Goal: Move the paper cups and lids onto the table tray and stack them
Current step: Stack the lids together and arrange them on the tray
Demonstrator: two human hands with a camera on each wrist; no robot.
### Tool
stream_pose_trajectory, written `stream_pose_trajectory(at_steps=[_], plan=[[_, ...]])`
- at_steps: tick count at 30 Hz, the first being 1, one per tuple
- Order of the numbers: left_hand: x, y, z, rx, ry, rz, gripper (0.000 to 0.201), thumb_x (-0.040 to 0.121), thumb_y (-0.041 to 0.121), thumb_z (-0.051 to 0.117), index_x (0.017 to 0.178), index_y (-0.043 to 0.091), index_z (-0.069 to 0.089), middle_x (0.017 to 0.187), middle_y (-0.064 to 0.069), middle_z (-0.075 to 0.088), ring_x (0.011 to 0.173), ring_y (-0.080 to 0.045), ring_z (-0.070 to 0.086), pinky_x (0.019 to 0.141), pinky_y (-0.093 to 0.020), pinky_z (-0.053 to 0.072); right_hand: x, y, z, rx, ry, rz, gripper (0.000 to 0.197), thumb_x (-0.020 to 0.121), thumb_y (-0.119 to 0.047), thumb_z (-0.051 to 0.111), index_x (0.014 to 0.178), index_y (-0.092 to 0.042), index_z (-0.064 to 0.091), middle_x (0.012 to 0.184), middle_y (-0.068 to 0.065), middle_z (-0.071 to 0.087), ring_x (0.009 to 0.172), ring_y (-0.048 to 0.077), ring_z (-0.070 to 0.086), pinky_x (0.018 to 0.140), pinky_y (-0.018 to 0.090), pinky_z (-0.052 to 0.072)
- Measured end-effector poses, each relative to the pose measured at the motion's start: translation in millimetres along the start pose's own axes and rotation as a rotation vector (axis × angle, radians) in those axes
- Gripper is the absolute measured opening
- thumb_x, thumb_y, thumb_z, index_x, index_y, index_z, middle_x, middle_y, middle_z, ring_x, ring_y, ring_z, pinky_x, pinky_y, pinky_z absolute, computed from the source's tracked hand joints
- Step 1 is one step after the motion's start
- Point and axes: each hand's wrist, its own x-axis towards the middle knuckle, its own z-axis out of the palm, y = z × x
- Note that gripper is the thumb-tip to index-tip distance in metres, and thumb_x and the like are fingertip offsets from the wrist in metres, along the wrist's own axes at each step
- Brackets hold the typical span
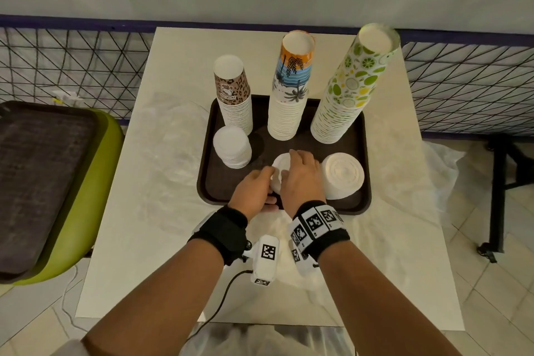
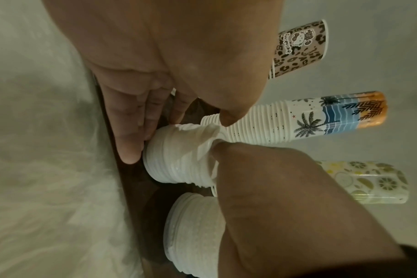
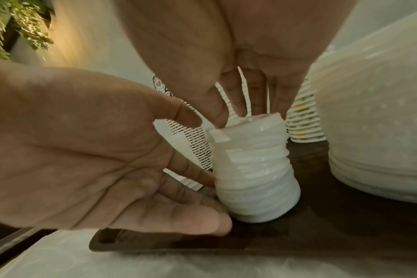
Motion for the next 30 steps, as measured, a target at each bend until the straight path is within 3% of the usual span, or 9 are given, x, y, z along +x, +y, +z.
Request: stream_pose_trajectory(at_steps=[4,9,13,16,18,22,30], plan=[[-0.4,-2.1,4.0,0.005,0.019,0.027,0.049,0.09,0.058,0.062,0.121,0.021,0.063,0.114,-0.012,0.074,0.101,-0.03,0.075,0.083,-0.048,0.065,-0.7,0.4,0.0,0.088,-0.023,0.065,0.059,0.1,-0.024,0.054,0.152,-0.007,0.032,0.152,0.012,0.036,0.136,0.027,0.04,0.115,0.033,0.031],[-1.4,1.9,5.9,0.005,0.073,0.051,0.036,0.101,0.042,0.057,0.123,0.015,0.063,0.116,-0.014,0.07,0.105,-0.031,0.072,0.084,-0.051,0.064,3.8,2.7,-0.8,0.226,-0.061,0.167,0.053,0.102,-0.023,0.051,0.151,-0.01,0.035,0.151,0.01,0.038,0.136,0.024,0.042,0.112,0.029,0.033],[-6.4,7.1,7.8,0.098,0.096,0.135,0.039,0.103,0.038,0.047,0.14,0.031,0.056,0.124,-0.004,0.067,0.108,-0.026,0.069,0.08,-0.044,0.066,4.7,2.2,4.1,0.328,-0.072,0.24,0.043,0.106,-0.022,0.041,0.148,-0.021,0.037,0.142,0.01,0.05,0.126,0.025,0.052,0.1,0.03,0.04],[-9.1,12.3,9.4,0.102,0.113,0.141,0.032,0.104,0.036,0.047,0.132,0.031,0.061,0.122,-0.002,0.067,0.108,-0.025,0.068,0.083,-0.048,0.065,6.0,0.1,7.6,0.415,-0.074,0.342,0.048,0.106,-0.024,0.043,0.152,-0.017,0.03,0.144,0.013,0.051,0.129,0.029,0.053,0.104,0.034,0.042],[-10.3,14.2,10.5,0.134,0.129,0.16,0.031,0.1,0.042,0.052,0.127,0.031,0.063,0.119,-0.001,0.068,0.107,-0.024,0.068,0.087,-0.05,0.063,6.8,-0.6,8.5,0.426,-0.138,0.378,0.048,0.105,-0.023,0.043,0.151,-0.01,0.031,0.147,0.015,0.047,0.13,0.033,0.051,0.107,0.036,0.041],[-0.3,4.9,9.5,0.193,0.171,0.224,0.061,0.074,0.066,0.055,0.121,0.03,0.068,0.113,0.003,0.073,0.108,-0.022,0.07,0.098,-0.051,0.057,9.0,-3.2,11.2,0.523,-0.176,0.453,0.05,0.105,-0.027,0.041,0.15,-0.01,0.029,0.142,0.02,0.051,0.128,0.037,0.052,0.105,0.041,0.043],[-1.4,13.4,10.3,0.252,0.199,0.261,0.073,0.07,0.072,0.045,0.114,0.02,0.072,0.104,0.0,0.075,0.102,-0.021,0.069,0.098,-0.051,0.056,20.4,-5.9,15.3,0.627,-0.139,0.523,0.049,0.106,-0.03,0.036,0.152,-0.012,0.034,0.145,0.018,0.05,0.132,0.036,0.049,0.108,0.044,0.038]])
